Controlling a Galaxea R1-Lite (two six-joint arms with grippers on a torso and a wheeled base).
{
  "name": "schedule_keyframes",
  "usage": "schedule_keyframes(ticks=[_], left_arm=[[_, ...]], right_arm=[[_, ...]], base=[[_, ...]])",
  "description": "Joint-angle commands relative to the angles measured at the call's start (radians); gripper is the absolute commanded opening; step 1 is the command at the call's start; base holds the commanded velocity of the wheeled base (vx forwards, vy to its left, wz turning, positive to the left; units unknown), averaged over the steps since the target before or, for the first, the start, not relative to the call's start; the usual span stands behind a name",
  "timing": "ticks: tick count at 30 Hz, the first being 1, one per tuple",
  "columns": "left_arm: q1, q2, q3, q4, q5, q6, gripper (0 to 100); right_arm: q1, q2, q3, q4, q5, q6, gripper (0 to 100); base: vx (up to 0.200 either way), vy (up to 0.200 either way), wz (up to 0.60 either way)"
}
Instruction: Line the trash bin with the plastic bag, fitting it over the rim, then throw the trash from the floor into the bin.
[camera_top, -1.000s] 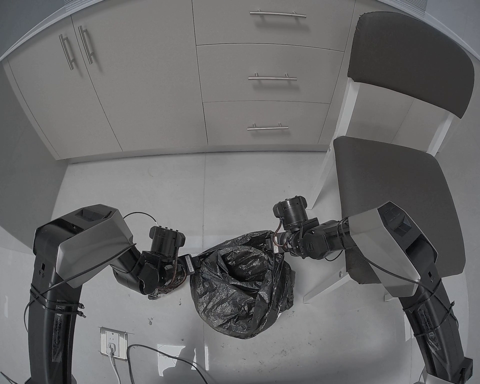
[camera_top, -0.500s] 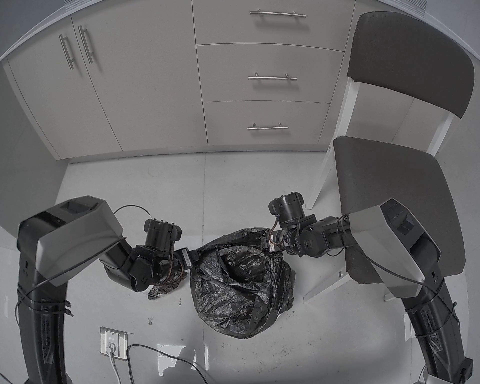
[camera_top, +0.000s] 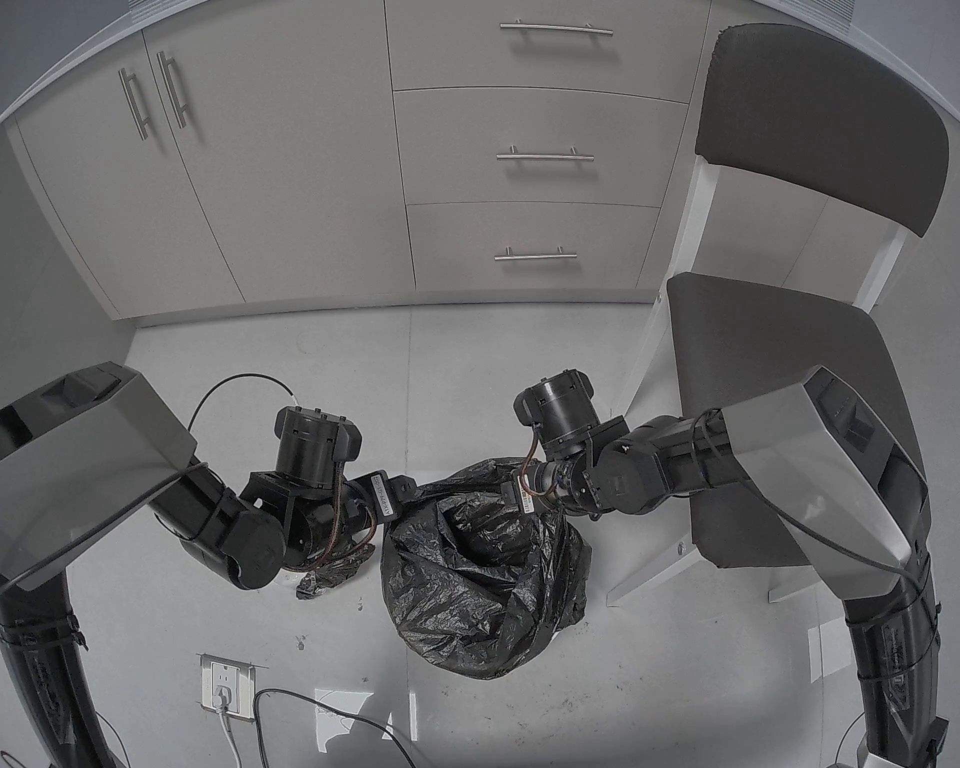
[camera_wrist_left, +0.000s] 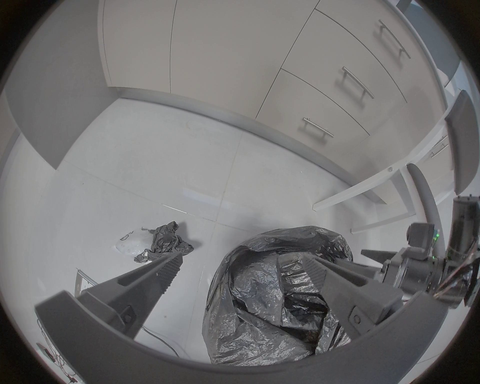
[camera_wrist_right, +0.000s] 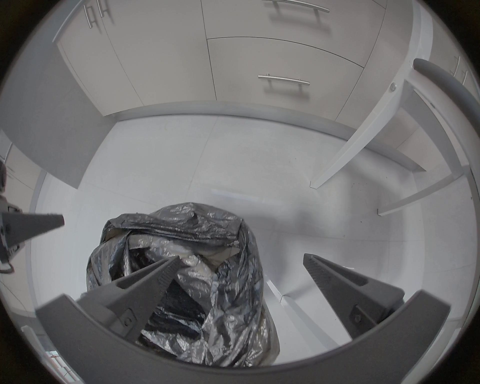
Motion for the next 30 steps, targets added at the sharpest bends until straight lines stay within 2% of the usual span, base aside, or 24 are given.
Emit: schedule_keyframes(ticks=[1, 2, 5, 10, 15, 16, 21, 23, 30], left_arm=[[-0.003, 0.016, 0.013, -0.002, -0.007, 0.011, 100], [-0.003, 0.016, 0.013, -0.002, -0.007, 0.011, 100], [-0.005, 0.114, -0.029, -0.017, 0.0, 0.018, 100], [-0.018, 0.174, -0.048, -0.039, -0.004, 0.018, 100], [-0.034, 0.179, -0.048, -0.039, -0.004, 0.024, 100], [-0.043, 0.183, -0.052, -0.039, -0.004, 0.024, 100], [-0.058, 0.217, -0.079, -0.039, 0.002, 0.03, 100], [-0.064, 0.223, -0.082, -0.039, 0.003, 0.03, 100], [-0.063, 0.243, -0.097, -0.039, 0.008, 0.051, 100]], right_arm=[[0.023, -0.054, 0.12, -0.005, -0.016, 0.033, 100], [0.023, -0.054, 0.12, -0.005, -0.016, 0.033, 100], [0.037, -0.052, 0.191, 0.004, -0.068, 0.128, 100], [0.054, -0.062, 0.26, 0.001, -0.106, 0.189, 100], [0.065, -0.077, 0.269, 0.007, -0.146, 0.214, 100], [0.071, -0.08, 0.277, 0.007, -0.189, 0.22, 100], [0.074, -0.075, 0.284, 0.007, -0.243, 0.237, 100], [0.076, -0.072, 0.286, 0.007, -0.298, 0.241, 100], [0.076, -0.04, 0.283, 0.007, -0.408, 0.231, 100]], base=[[0.0, 0.0, 0.0], [0.0, 0.0, 0.0], [0.0, 0.0, 0.0], [0.0, 0.0, 0.0], [0.0, 0.0, 0.0], [0.0, 0.0, 0.0], [0.0, 0.0, 0.0], [0.0, 0.0, 0.0], [0.0, 0.0, 0.0]])
